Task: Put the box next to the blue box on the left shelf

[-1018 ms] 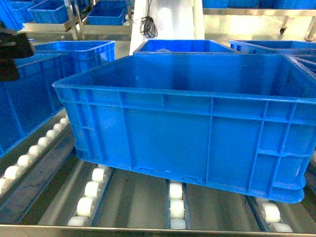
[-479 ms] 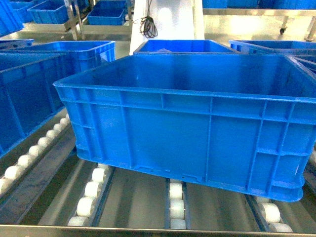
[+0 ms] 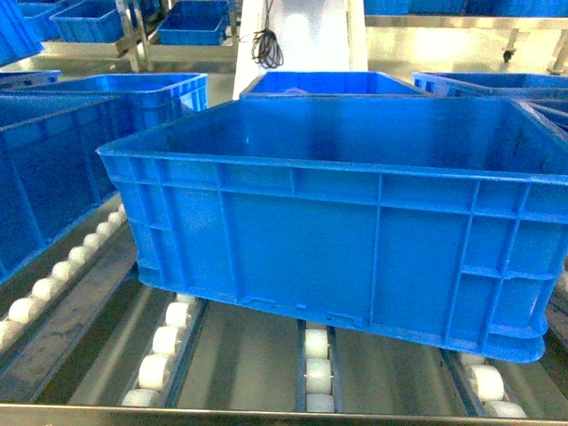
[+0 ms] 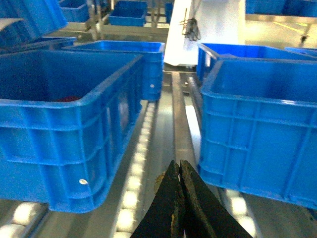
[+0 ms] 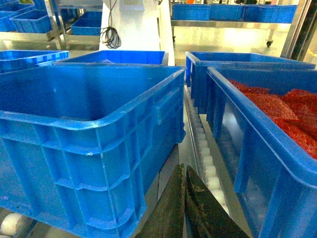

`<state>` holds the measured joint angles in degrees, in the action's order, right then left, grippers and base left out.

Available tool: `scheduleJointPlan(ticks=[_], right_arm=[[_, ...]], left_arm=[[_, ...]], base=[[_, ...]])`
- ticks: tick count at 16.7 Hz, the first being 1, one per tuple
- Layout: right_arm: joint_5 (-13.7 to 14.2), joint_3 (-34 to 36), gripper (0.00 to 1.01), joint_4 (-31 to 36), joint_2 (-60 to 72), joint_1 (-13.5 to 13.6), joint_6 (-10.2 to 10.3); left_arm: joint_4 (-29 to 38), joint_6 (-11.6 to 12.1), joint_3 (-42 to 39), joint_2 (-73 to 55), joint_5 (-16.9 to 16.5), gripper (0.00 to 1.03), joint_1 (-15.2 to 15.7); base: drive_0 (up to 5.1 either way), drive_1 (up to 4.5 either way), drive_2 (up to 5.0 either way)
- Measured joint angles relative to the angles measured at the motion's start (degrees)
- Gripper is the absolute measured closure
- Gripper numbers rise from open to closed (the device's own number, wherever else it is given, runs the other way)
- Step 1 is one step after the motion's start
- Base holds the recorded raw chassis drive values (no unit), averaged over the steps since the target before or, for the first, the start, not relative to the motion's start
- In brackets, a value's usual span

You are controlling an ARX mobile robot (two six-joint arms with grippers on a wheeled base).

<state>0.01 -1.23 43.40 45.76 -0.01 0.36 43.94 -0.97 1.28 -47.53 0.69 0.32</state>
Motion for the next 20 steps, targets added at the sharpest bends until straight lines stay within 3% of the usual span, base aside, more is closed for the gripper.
scheduleJointPlan(ticks=[9, 18, 19, 20], right_arm=[[0.0, 0.5, 0.99, -21.8, -24.1, 0.0, 0.0], [0.0, 0.5, 0.99, -33.6, -36.1, 0.0, 0.0], [-0.2, 0.5, 0.99, -42.5, -41.9, 0.0, 0.0], [0.0, 0.5, 0.99, -42.8, -45.5, 0.0, 0.0]], left_arm=[[-21.5, 0.0, -0.4, 24.9, -0.7, 1.02, -0.5], [-33.8, 0.0, -0.4, 37.3, -0.7, 1.02, -0.5], [-38.3, 0.0, -0.3, 40.7, -0.7, 1.02, -0.5], [-44.6, 0.0, -0.4, 46.1, -0.7, 1.02, -0.5]], base=[[0.0, 0.00, 0.0], [0.0, 0.00, 0.0], [0.0, 0.00, 0.0], [0.0, 0.00, 0.0]])
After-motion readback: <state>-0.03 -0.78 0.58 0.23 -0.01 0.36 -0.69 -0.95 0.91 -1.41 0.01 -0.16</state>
